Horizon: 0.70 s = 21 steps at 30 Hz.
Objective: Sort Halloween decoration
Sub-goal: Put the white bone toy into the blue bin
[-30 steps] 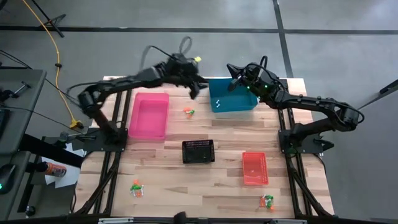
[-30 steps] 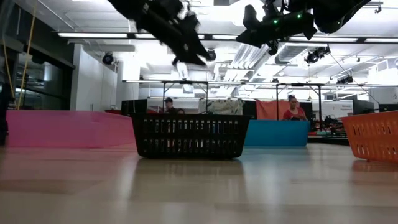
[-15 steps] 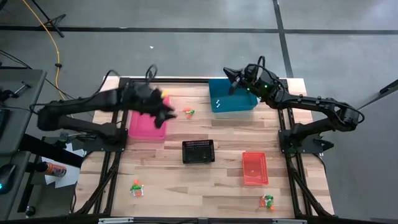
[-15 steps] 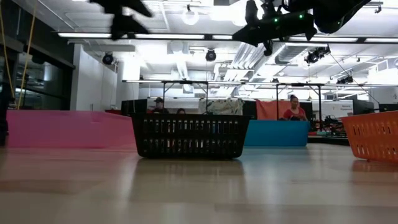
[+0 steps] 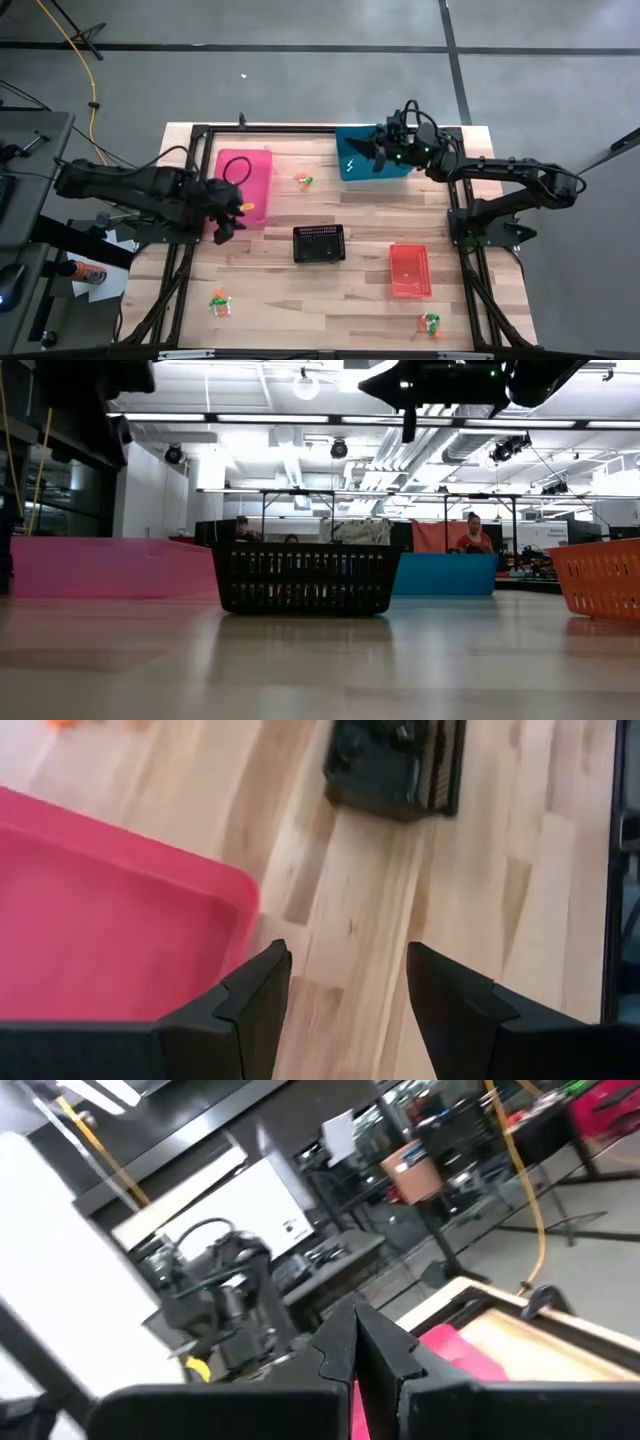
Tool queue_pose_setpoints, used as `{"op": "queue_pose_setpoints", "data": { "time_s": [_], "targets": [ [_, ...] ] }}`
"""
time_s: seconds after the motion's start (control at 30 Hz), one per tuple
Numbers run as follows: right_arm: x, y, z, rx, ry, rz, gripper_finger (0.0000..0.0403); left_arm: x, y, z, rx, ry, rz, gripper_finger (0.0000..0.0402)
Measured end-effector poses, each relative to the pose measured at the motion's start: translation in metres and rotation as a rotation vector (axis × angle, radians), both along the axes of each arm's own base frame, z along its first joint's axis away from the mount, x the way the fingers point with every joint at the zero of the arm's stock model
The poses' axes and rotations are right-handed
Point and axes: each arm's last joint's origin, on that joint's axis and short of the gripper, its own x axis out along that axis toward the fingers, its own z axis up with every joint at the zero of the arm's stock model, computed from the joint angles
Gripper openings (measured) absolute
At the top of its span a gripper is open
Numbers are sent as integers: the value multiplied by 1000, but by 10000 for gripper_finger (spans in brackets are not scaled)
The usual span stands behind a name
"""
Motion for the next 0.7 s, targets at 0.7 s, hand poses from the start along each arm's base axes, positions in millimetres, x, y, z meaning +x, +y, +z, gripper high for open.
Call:
{"op": "queue_pose_setpoints", "data": {
  "time_s": [0.7],
  "targets": [
    [5, 15, -36, -562, 459, 7, 0, 6, -8, -9, 305, -162, 96, 186]
  ]
}}
